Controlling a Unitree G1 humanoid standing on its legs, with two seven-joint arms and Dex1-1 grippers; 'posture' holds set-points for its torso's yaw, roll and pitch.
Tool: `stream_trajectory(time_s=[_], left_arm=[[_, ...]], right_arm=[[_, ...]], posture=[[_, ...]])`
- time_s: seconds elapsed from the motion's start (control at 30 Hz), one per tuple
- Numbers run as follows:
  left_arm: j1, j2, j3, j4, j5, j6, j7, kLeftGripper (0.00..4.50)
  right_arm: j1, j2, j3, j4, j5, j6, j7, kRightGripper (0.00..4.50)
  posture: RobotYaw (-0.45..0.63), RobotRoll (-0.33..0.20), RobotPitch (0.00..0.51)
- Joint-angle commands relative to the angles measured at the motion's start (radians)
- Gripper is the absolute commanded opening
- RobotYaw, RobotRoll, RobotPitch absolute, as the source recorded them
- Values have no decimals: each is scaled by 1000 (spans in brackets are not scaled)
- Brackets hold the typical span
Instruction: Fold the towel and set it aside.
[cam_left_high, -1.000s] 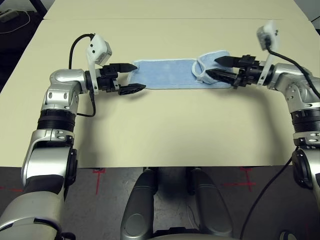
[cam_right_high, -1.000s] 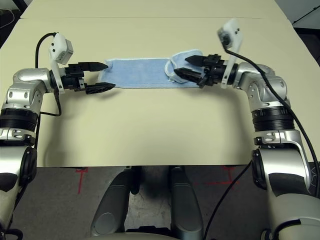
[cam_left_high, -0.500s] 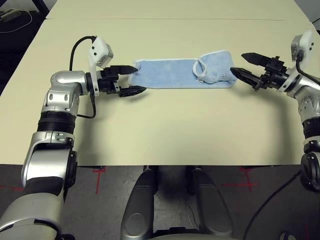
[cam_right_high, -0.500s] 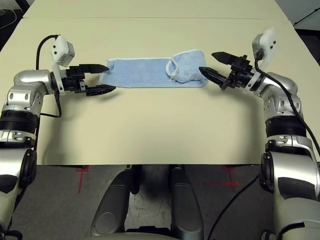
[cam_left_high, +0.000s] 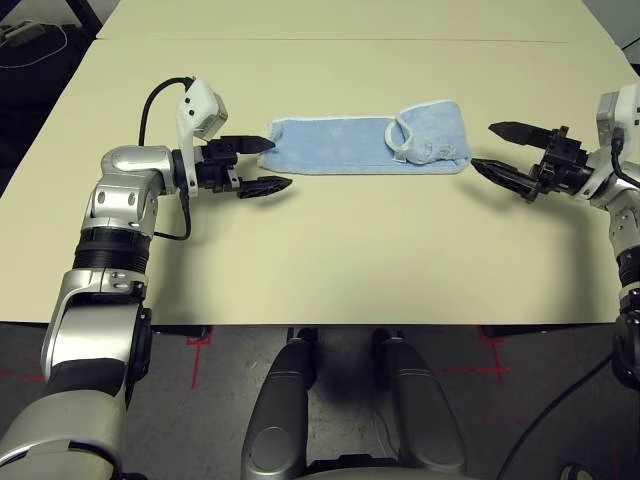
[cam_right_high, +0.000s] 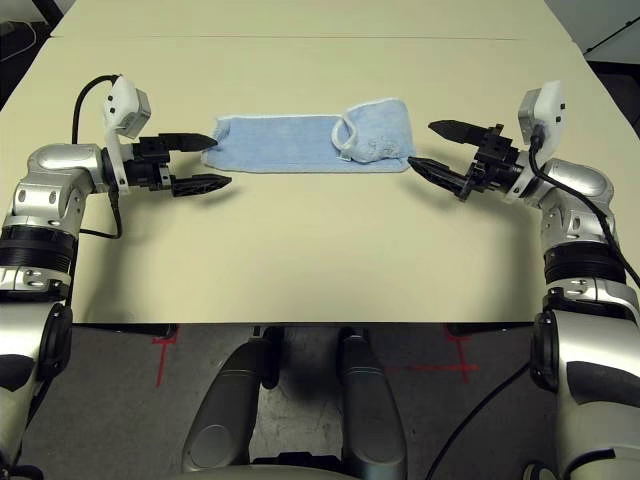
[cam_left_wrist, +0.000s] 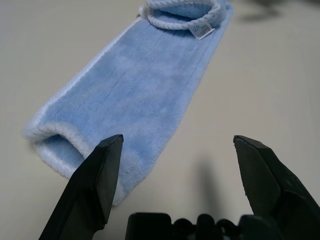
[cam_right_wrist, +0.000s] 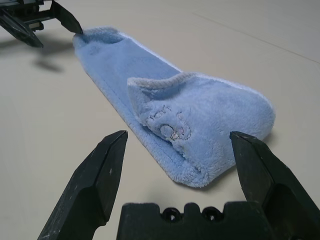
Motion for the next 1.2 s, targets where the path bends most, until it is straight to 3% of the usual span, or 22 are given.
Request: stream_trajectory(time_s=[0.03, 0.23, 0.7, 0.83, 0.93, 1.2], left_arm=[[27, 11, -16, -32, 8, 6, -1, 4500], [35, 9, -10, -42, 2, 16, 17, 4500], [111, 55, 13, -99, -5, 57, 56, 4500], [78, 54, 12, -46, 61, 46, 196, 4500], [54, 41, 48, -73, 24, 179, 269, 4500], [57, 84, 28, -247, -102, 770, 274, 4500]], right_arm=[[18, -25, 4, 28, -22, -46, 34, 4457], [14, -45, 18, 99, -55, -138, 94, 4457], [-109, -43, 33, 265, -114, -194, 186, 4457], [-118, -37, 30, 282, -128, -202, 175, 4457], [-122, -25, 22, 283, -125, -197, 162, 4457], [-150, 33, 14, 266, -110, -190, 141, 4457]], posture=[[24, 0, 269], [30, 0, 284], [51, 0, 316], [62, 0, 305], [67, 0, 300], [82, 0, 280]])
